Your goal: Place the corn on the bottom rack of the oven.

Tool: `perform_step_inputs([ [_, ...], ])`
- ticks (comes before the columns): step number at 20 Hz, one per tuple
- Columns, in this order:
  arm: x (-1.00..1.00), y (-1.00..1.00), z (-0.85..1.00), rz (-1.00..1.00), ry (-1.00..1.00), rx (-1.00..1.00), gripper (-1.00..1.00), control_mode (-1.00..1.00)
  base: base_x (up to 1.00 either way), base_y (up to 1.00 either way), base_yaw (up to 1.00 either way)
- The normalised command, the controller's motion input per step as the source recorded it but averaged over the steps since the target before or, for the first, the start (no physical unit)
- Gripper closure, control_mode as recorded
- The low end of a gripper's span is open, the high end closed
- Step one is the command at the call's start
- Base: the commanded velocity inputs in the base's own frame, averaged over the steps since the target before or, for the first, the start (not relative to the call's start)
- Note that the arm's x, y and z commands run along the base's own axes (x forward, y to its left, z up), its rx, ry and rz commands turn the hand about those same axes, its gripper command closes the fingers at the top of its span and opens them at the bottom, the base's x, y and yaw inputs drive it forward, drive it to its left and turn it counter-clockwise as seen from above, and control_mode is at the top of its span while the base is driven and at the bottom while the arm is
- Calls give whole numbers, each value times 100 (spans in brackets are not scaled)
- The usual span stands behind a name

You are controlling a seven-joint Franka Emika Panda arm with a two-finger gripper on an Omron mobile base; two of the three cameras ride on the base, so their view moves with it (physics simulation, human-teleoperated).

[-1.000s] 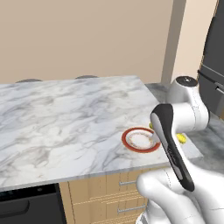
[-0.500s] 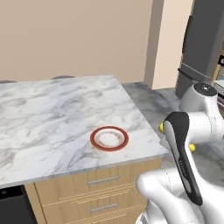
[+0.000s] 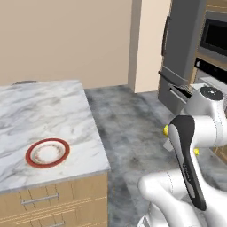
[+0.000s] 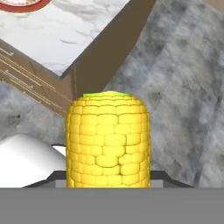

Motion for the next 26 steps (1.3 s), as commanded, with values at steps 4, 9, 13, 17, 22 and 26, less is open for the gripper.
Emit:
perform_step_inputs([
  [4, 0, 0, 0, 0, 0, 0, 100, 100, 40, -100, 3],
  [9, 0, 0, 0, 0, 0, 0, 100, 100, 77, -80, 0],
  [13, 0, 0, 0, 0, 0, 0, 100, 100, 100, -93, -17],
  [17, 0, 0, 0, 0, 0, 0, 100, 100, 100, -45, -31],
  [22, 0, 0, 0, 0, 0, 0, 100, 100, 97, 13, -48],
  [26, 0, 0, 0, 0, 0, 0, 100, 100, 94, 58, -45],
])
